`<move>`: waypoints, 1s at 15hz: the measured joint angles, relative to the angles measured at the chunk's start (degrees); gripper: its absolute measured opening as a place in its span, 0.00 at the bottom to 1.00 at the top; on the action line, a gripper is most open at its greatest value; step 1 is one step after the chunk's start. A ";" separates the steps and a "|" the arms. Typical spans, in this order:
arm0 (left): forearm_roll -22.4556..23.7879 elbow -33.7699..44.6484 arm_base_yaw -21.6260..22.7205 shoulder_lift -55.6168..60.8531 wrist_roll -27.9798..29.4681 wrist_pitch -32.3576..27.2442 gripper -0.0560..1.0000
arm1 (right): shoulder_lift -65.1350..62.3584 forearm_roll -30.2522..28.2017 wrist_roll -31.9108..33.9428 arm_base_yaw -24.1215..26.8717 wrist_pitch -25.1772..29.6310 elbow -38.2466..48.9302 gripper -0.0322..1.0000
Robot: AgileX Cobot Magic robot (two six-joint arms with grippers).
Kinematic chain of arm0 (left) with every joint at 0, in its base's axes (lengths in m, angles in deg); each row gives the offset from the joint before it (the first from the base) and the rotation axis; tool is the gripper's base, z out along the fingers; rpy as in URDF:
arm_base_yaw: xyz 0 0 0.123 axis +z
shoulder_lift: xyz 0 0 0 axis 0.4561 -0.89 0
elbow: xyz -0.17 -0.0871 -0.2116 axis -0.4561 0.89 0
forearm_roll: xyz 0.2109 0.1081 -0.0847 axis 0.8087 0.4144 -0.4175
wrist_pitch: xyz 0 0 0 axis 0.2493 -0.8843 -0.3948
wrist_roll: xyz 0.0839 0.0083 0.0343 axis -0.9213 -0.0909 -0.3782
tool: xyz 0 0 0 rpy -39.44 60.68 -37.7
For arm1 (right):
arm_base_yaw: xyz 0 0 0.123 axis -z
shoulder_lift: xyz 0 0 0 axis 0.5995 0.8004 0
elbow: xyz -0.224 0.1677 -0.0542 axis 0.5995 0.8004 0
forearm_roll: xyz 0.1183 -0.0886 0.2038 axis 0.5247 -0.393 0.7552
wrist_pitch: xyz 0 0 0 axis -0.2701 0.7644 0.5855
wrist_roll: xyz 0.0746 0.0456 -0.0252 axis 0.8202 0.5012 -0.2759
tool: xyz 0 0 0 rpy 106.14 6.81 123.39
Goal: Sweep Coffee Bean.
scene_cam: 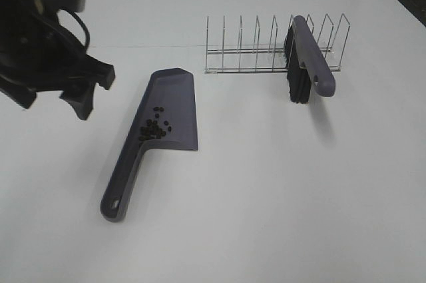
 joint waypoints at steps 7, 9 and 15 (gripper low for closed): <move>0.40 21.89 0.00 35.58 0.00 -2.86 0.71 | -12.03 3.90 -4.70 0.00 -3.38 4.76 0.78; 0.40 30.31 0.00 48.76 -0.06 -1.66 0.71 | -12.03 6.02 -5.50 0.00 -3.44 4.76 0.78; 0.40 42.34 0.00 83.65 -4.01 2.92 0.71 | -12.03 6.47 -6.25 0.00 -3.44 4.76 0.78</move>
